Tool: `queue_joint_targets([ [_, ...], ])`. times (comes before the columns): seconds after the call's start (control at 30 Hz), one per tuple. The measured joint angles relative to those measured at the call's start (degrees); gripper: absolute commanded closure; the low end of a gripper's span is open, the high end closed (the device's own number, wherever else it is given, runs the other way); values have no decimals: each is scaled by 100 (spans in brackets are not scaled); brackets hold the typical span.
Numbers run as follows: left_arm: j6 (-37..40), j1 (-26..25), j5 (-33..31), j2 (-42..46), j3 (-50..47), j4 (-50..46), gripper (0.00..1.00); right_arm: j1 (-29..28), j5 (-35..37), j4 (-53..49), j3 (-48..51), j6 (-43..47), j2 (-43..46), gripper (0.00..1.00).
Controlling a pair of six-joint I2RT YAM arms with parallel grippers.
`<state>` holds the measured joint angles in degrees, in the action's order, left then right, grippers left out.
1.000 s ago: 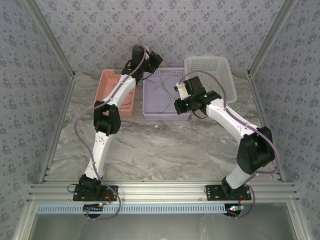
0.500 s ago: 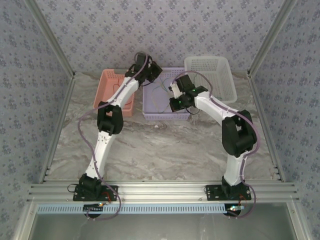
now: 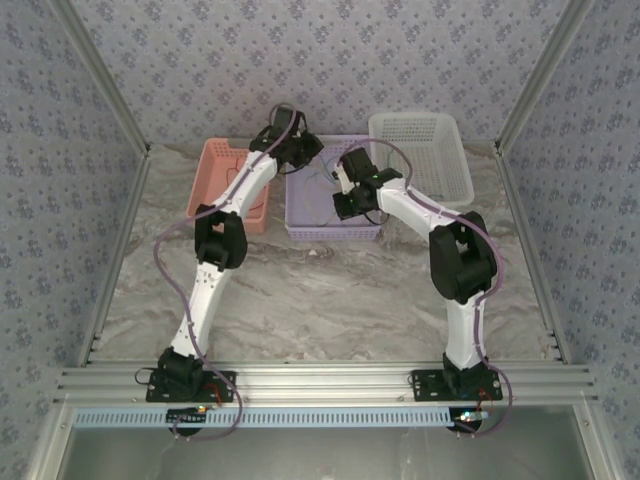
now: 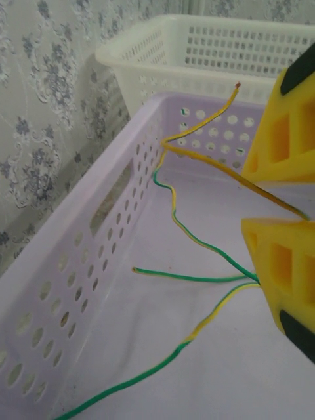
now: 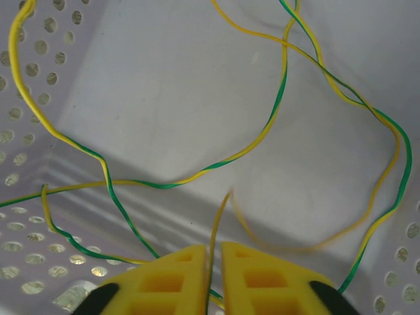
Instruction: Untangle the cables
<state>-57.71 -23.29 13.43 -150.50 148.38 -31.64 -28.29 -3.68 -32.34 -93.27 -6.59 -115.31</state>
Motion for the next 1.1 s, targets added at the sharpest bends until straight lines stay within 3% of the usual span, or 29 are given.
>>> queue_joint_targets([
  [0.13, 164, -11, -66, 0, 9, -251, 47, -37, 157, -39, -44, 0, -11, 70],
  [0.17, 201, -11, -114, 2, 9, -337, 45, -37, 188, -61, -72, -2, -11, 70],
  [0.47, 616, -35, -881, 560, -166, -1156, 43, -85, 527, -63, 15, -116, 396, 63],
  [0.83, 1056, -59, -1665, 4951, -4861, 719, 40, 229, 802, 984, 1663, -564, 3191, 56],
  [0.93, 1215, 17, -1786, 6067, -5974, 940, 35, 339, 765, 1233, 2352, -702, 4057, 46],
  [1.0, 1314, 92, -1805, 6747, -6629, 887, 25, 428, 671, 1261, 2826, -782, 4710, 35],
  [1.03, 1394, 138, -1803, 7123, -6951, 793, 20, 494, 577, 1226, 3003, -813, 5021, 7],
  [1.1, 1493, 212, -1808, 7781, -7471, 531, 1, 678, 398, 1034, 3220, -846, 5595, 1],
])
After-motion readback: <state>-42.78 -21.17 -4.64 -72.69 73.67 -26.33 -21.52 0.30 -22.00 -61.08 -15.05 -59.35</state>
